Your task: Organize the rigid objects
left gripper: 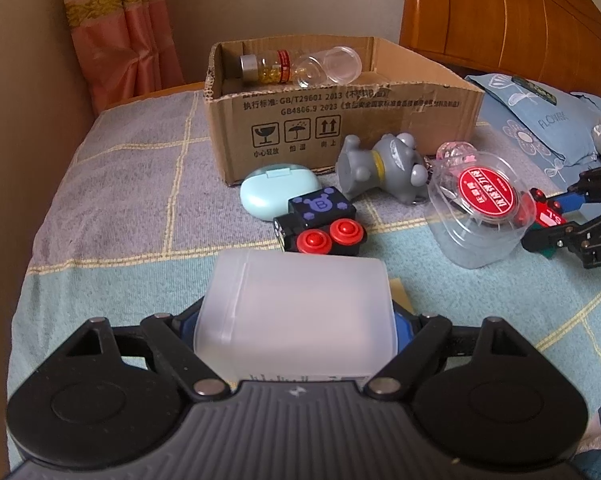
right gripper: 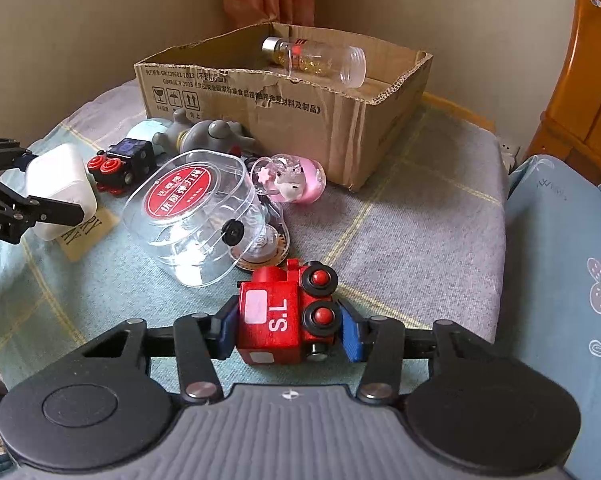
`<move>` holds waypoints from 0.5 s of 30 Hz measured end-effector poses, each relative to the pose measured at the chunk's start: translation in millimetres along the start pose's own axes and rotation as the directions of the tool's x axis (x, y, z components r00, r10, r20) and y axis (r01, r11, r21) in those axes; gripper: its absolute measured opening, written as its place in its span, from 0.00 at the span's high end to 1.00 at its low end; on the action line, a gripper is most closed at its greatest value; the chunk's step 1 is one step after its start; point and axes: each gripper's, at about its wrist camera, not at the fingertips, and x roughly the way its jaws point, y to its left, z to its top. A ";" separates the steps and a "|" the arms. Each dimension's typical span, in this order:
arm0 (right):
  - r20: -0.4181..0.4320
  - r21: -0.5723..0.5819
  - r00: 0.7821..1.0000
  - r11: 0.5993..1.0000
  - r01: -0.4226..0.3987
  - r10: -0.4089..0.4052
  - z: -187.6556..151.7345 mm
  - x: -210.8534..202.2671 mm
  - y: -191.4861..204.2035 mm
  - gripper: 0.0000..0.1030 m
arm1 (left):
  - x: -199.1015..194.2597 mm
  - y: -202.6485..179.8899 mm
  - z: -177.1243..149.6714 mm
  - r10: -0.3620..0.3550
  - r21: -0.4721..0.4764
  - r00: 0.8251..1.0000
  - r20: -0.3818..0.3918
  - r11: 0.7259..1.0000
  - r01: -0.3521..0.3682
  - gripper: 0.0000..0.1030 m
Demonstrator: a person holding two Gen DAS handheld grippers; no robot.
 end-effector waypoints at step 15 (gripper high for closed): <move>0.049 -0.021 0.999 1.000 0.017 -0.016 22.1 -44.0 5.8 0.47 | -38.0 -2.3 31.5 -0.078 0.085 0.997 -0.015 0.993 0.079 0.19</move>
